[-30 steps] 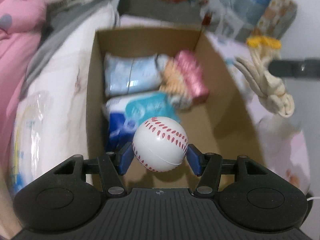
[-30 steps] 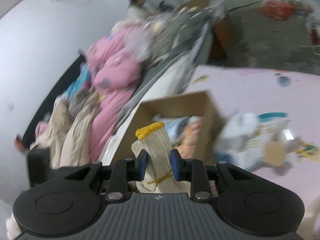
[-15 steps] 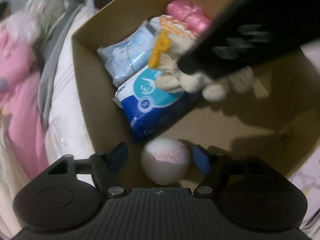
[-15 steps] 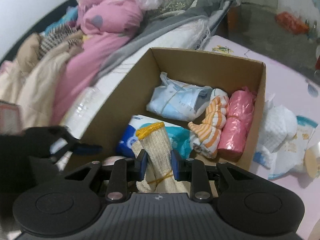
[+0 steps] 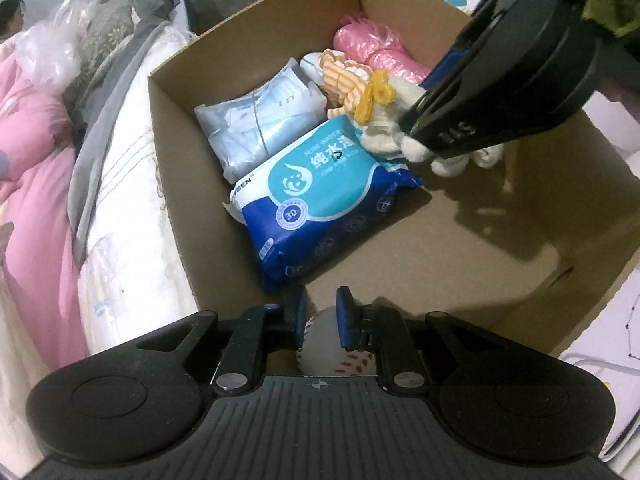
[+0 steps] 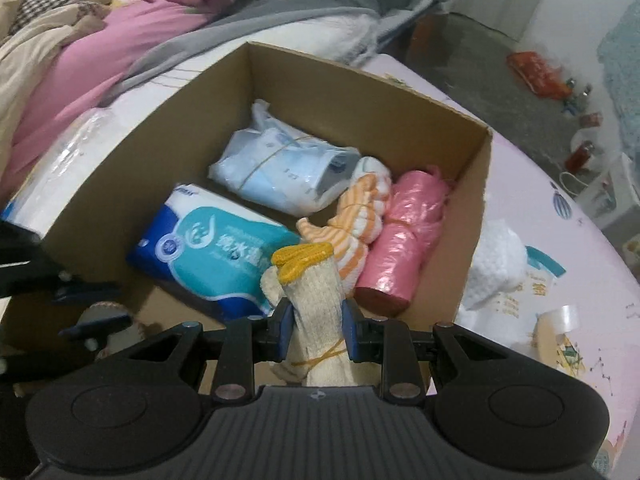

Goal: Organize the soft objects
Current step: 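Open the left gripper dropping the baseball in the box while the right gripper releases the glove bundle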

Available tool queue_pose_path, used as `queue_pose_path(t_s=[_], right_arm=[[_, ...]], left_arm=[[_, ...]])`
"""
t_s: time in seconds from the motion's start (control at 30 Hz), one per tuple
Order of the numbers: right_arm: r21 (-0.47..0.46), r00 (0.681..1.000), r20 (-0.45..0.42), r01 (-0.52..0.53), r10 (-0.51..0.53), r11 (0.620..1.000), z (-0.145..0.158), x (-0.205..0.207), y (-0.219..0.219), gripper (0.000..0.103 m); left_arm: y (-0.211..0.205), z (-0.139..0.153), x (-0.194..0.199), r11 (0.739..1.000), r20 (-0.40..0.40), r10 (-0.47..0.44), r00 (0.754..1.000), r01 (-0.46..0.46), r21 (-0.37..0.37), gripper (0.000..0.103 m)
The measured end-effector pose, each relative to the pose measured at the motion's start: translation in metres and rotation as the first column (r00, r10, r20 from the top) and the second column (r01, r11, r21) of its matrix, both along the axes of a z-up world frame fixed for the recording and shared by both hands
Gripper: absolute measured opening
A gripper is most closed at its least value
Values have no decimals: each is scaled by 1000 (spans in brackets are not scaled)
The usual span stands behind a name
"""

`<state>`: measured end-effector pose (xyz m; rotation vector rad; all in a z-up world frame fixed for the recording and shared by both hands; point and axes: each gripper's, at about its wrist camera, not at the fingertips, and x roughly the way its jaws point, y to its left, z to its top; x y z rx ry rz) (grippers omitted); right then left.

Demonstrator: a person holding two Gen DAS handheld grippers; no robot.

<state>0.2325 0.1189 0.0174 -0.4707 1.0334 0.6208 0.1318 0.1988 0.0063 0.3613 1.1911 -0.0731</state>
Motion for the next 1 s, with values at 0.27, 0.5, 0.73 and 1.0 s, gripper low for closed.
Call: queue_pose_path(t_s=[0.27, 0.5, 0.73, 1.0], right_arm=[[-368, 905, 155, -320, 397, 873, -33, -35, 46, 27], [-501, 783, 163, -459, 601, 734, -42, -58, 44, 40], [-490, 741, 150, -520, 655, 700, -32, -66, 38, 30], [-609, 572, 59, -629, 818, 483, -69, -76, 43, 21]], left_arm=[[1, 3, -7, 1000, 14, -17, 1000, 17, -11, 17], [14, 20, -10, 998, 51, 5, 999, -1, -67, 20], [23, 49, -17, 991, 129, 38, 991, -21, -134, 22], [41, 51, -22, 987, 126, 82, 989, -63, -145, 22]])
